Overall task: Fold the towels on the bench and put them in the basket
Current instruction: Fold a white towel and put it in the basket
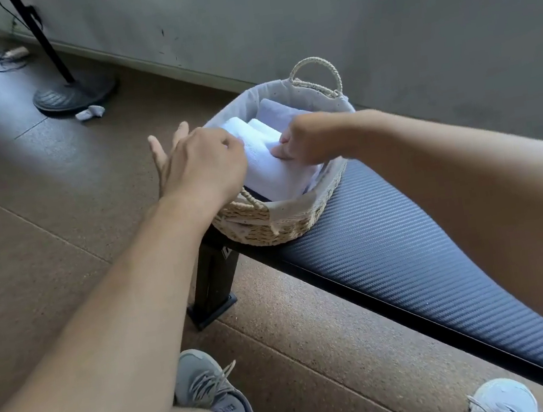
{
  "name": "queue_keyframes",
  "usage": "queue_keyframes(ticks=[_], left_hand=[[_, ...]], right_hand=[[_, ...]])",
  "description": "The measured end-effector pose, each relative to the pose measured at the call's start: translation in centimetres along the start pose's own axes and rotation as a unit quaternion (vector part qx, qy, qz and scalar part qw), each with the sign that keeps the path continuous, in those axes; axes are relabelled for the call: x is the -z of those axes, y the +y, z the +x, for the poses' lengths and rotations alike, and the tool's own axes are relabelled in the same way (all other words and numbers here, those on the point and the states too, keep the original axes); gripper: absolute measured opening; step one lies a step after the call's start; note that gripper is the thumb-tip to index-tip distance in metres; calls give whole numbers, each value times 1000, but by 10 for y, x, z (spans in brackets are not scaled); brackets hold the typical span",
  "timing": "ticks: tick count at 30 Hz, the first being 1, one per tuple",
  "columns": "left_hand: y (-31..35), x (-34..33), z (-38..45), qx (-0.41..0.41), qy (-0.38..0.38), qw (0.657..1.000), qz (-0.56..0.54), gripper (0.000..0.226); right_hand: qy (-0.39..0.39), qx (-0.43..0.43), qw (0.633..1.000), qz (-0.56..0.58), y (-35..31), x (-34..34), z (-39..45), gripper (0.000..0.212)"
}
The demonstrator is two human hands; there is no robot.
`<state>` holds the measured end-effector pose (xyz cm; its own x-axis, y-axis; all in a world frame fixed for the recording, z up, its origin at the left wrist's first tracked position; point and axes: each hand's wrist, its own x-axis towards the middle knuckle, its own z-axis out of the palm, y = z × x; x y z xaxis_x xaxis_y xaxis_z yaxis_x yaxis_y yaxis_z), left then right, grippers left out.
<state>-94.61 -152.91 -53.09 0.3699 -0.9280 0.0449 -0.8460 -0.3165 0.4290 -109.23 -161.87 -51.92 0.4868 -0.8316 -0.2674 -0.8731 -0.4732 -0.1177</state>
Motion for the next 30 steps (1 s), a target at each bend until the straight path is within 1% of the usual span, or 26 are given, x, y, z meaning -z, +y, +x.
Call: queue_keyframes(ticks=[2, 4, 5, 7, 9, 11, 12, 14, 16, 18, 19, 21, 22, 25, 28, 30], left_hand=[[0, 0, 0, -14, -26, 999, 25, 41], [2, 3, -1, -21, -54, 997, 58, 42], [4, 6, -2, -19, -69, 995, 69, 45], [7, 8, -1, -1, -91, 992, 83, 44], [11, 9, 3, 15, -119, 987, 107, 32], [16, 11, 5, 31, -147, 980, 128, 24], [17, 11, 5, 38, -147, 978, 141, 27], [18, 8, 7, 55, -136, 975, 166, 41], [18, 6, 8, 60, -137, 970, 190, 46], [20, 6, 8, 55, -154, 965, 204, 48], [21, 8, 7, 55, -166, 962, 211, 52], [22, 9, 6, 48, -179, 955, 230, 67], [22, 9, 5, 41, -179, 955, 232, 69], [20, 4, 5, 22, -148, 967, 206, 48], [19, 5, 2, -1, -127, 974, 190, 50], [20, 6, 1, 0, -127, 975, 185, 49]], right_hand=[[38, 38, 999, 7, 5, 13, -1, 37], [92, 101, 990, 34, 6, 19, -2, 47], [87, 133, 987, 35, 6, 19, -1, 55], [33, 159, 987, 13, 4, 17, 1, 65], [-13, 165, 986, -19, 1, 18, -1, 71], [-38, 172, 984, -36, -3, 21, -3, 74], [-47, 177, 982, -44, -7, 23, -4, 75], [-56, 180, 980, -62, -12, 24, -2, 76], [-63, 179, 980, -61, -13, 20, 3, 77], [-61, 176, 981, -50, -10, 15, 8, 76], [-57, 176, 982, -44, -7, 13, 10, 75], [-58, 182, 981, -27, 0, 7, 13, 75], [-67, 176, 982, -25, 4, 5, 15, 77], [-111, 134, 984, -37, 21, 1, 16, 77], [-94, 129, 986, -54, 34, 13, 10, 66], [-96, 124, 986, -58, 40, 23, 5, 60]])
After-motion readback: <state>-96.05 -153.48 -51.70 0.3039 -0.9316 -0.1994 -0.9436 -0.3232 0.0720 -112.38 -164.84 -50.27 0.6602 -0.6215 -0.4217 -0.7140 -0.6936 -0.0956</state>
